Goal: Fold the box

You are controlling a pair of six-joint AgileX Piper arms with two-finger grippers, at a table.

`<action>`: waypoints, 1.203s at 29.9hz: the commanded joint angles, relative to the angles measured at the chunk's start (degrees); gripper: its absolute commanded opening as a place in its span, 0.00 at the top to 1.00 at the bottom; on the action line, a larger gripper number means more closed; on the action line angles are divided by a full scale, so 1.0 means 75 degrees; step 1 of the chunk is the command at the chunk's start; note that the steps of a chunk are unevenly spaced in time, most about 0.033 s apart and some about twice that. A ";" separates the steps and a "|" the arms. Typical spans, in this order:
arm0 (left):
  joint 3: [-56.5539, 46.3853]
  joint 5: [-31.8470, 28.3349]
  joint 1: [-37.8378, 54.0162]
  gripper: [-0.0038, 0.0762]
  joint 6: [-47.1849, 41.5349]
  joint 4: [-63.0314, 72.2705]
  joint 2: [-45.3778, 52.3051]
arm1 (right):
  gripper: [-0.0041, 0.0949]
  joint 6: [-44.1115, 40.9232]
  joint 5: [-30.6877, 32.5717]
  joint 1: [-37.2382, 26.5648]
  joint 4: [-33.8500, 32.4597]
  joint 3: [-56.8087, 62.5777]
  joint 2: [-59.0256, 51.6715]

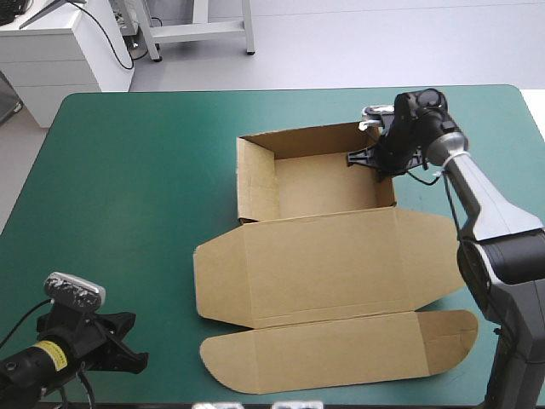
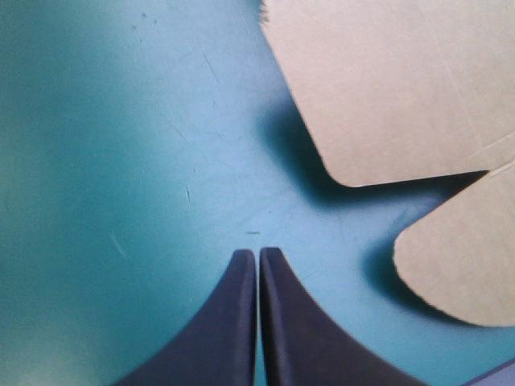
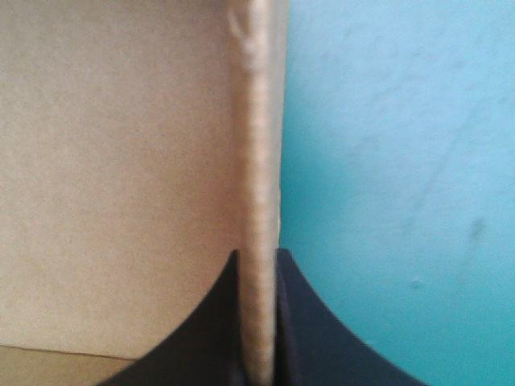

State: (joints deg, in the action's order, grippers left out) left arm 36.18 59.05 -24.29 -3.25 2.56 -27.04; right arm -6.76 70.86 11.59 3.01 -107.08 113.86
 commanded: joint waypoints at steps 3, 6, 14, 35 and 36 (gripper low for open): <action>0.0180 -0.0676 -0.0044 0.96 0.0013 -0.0341 0.0784 | 0.98 0.1037 0.0066 -0.1557 0.0046 -0.0705 -0.1017; 0.0180 -0.0728 -0.0044 0.96 0.0013 -0.0451 0.1153 | 0.98 0.1350 -0.0087 -0.2638 -0.0402 -0.0746 -0.1301; 0.0180 -0.0765 -0.0044 0.96 0.0013 -0.0663 0.1958 | 0.98 0.1626 -0.0441 -0.5030 -0.0402 -0.0497 -0.1383; 0.0024 -0.0708 -0.0017 0.96 0.0013 -0.1287 0.2063 | 0.57 0.2249 -0.1329 -0.5785 0.0225 0.0682 -0.1091; -0.0035 -0.0708 -0.0017 0.96 0.0013 -0.1255 0.2063 | 0.51 0.2235 -0.1273 -0.5825 0.0225 0.0682 -0.1091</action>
State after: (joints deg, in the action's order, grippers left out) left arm 35.72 57.30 -24.29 -3.25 -6.57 -10.75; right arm 9.31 61.77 -31.11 4.21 -100.46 108.94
